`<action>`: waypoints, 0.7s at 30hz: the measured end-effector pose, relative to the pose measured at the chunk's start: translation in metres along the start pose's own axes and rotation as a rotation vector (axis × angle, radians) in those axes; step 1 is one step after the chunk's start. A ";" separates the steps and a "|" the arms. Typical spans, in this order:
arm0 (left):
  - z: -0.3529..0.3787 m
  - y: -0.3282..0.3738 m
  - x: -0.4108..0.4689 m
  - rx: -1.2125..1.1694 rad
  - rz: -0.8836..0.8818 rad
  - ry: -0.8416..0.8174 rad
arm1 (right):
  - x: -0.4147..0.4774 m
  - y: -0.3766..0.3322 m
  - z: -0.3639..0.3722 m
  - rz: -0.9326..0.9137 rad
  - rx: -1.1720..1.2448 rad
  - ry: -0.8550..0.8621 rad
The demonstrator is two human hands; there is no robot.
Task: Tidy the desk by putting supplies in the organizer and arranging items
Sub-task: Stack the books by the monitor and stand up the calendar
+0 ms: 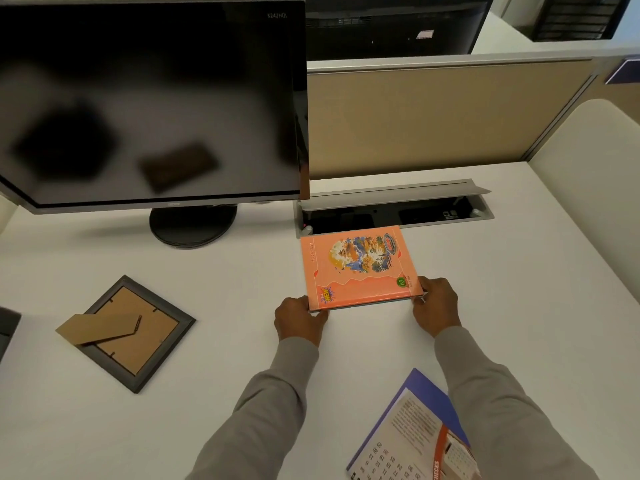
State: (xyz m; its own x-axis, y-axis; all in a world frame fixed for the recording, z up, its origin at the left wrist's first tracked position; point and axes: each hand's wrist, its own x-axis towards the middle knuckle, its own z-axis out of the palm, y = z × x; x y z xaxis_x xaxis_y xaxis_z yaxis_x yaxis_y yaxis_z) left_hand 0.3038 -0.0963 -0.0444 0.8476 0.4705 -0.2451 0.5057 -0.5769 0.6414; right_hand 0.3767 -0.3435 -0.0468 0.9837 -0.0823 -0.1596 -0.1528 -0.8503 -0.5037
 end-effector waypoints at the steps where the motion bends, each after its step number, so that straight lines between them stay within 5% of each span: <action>1: -0.001 0.000 0.000 -0.010 -0.004 -0.002 | 0.001 0.001 0.000 -0.004 -0.006 -0.006; 21: -0.007 -0.009 -0.006 -0.033 -0.072 -0.055 | -0.030 -0.010 -0.001 0.106 0.212 0.062</action>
State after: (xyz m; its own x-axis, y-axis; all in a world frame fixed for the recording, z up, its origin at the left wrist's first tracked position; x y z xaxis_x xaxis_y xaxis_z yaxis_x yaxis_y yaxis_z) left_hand 0.2935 -0.0889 -0.0434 0.8171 0.4723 -0.3304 0.5610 -0.5197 0.6443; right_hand 0.3484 -0.3331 -0.0360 0.9640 -0.2031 -0.1719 -0.2658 -0.7078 -0.6545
